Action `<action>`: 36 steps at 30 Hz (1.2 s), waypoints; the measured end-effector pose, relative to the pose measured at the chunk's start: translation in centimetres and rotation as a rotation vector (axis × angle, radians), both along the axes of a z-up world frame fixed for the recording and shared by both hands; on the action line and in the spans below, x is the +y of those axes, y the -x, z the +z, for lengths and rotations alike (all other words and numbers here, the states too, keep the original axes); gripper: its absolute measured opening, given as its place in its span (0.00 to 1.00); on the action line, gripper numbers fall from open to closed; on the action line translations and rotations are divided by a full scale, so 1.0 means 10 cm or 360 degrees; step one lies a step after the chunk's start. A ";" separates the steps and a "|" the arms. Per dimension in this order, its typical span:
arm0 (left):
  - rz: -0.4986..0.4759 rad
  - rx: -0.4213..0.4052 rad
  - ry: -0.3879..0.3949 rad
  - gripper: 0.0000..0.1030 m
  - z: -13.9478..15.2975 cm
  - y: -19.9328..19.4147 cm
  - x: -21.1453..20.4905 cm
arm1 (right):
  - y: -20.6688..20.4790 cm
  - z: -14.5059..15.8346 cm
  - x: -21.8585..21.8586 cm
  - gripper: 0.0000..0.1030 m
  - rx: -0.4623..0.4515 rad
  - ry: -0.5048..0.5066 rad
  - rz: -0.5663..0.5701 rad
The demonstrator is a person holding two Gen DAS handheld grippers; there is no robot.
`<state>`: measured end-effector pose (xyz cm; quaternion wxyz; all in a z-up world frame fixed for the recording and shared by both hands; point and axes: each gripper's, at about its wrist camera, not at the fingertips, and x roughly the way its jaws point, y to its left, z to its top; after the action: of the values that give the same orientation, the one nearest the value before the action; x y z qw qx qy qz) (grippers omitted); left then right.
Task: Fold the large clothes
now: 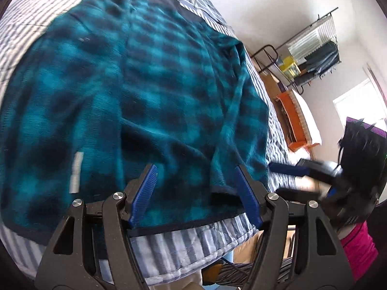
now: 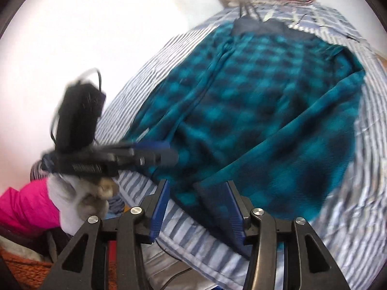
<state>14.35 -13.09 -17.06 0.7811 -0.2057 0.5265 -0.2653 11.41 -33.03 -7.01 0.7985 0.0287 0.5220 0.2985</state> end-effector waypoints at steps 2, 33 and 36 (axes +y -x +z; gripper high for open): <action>-0.0026 0.0022 -0.0016 0.66 -0.06 -0.02 -0.09 | -0.09 0.08 -0.17 0.48 -0.0038 0.0030 -0.0075; -0.0306 -0.0089 -0.0035 0.04 -0.08 0.06 -0.62 | -2.86 -0.48 -1.99 0.49 0.0055 0.0086 -0.1120; -0.0305 -0.0085 -0.0031 0.03 -0.09 0.07 -0.63 | -2.93 -0.53 -1.99 0.15 0.0097 0.0090 -0.1134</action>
<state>13.69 -19.38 -17.92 0.7679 -0.1395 0.5253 -0.3391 40.67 -52.91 -12.36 0.8370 0.1956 0.5108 -0.0142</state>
